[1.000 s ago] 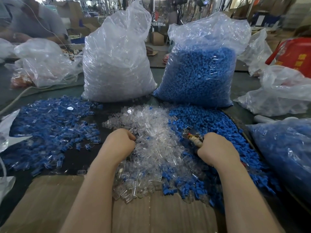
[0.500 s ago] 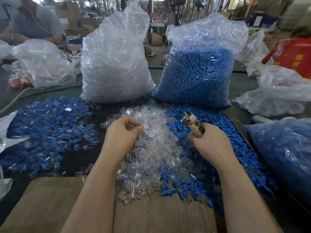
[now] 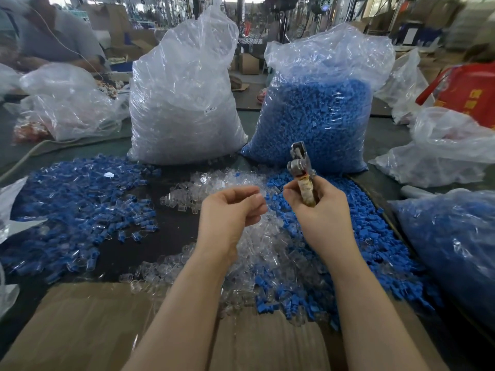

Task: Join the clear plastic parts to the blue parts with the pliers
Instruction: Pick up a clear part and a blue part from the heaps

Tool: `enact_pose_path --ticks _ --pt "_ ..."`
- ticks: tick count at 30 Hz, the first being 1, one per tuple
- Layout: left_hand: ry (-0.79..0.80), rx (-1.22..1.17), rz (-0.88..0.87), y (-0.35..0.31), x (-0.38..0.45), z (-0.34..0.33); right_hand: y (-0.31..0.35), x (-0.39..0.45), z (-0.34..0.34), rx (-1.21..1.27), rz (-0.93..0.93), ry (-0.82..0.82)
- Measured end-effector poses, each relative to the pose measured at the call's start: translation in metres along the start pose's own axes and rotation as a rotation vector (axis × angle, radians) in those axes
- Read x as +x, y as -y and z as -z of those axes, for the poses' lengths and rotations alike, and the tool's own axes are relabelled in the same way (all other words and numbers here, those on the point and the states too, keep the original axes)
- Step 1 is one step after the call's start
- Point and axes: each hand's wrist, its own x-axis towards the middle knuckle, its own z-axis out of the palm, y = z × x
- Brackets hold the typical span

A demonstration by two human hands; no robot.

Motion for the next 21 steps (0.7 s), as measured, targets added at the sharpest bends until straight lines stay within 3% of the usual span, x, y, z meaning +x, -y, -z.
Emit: enact_pose_path --ticks 14,21 --pt "0.020 -0.091 -0.013 -0.005 -0.009 -0.016 0.006 -0.008 -0.012 0.029 0.058 -0.089" --pt "-0.080 0.068 -0.205 -0.002 -0.012 -0.021 0.009 -0.011 -0.016 0.011 0.040 -0.129"
